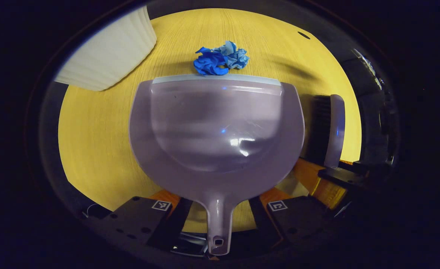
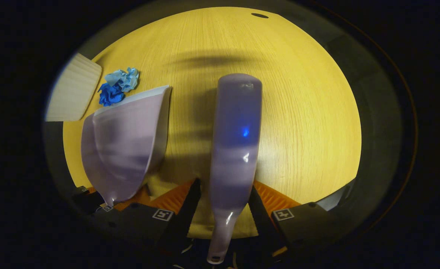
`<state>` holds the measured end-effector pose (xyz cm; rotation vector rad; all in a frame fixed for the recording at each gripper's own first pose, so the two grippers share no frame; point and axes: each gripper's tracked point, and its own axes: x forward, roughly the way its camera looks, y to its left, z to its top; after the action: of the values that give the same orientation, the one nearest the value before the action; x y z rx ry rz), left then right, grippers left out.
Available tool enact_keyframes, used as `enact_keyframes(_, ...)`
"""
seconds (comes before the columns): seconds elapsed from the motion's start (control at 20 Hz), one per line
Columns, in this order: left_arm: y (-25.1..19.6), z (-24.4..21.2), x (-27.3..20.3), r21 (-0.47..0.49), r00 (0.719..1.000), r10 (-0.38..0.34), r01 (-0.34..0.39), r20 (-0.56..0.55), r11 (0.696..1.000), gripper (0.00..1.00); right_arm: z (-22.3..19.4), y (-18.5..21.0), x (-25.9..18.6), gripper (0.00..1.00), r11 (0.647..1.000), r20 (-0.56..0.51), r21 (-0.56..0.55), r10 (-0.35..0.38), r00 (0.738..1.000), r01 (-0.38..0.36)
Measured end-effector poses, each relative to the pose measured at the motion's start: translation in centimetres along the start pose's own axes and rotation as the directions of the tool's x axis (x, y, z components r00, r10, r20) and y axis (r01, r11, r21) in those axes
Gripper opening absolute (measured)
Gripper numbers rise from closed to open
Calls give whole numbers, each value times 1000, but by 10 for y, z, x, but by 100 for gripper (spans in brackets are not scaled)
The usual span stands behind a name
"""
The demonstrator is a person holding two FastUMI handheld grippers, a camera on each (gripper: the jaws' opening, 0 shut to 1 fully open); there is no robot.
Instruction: Pick up the small broom and dustpan from the desktop, sweep the trash into the dustpan with the broom, and then empty the trash into the garbage bin.
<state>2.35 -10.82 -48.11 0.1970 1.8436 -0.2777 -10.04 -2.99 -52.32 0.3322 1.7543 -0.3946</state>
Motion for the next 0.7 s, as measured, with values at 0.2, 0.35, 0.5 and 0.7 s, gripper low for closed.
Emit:
enact_keyframes(0.2, 5, -4, 3, 19, 999, 43, -43, 18, 999, 51, 2, -4, -4, 48, 1000, -4, -4, 5, 1000, -5)
enact_keyframes(0.35, 5, -8, 7, 19, 999, 46, -46, 13, 999, 31, -3, -3, -7, 42, 999, -18, -25, 23, 1000, -23)
enact_keyframes(0.5, 6, -9, 5, 29, 999, 45, -46, 7, 999, 29, -5, 3, -6, 35, 996, -33, -59, 61, 998, -63)
enact_keyframes(0.7, 26, -20, 6, 108, 998, 60, -62, 20, 992, 29, 8, 0, -18, 30, 986, 10, -145, 84, 996, -81)
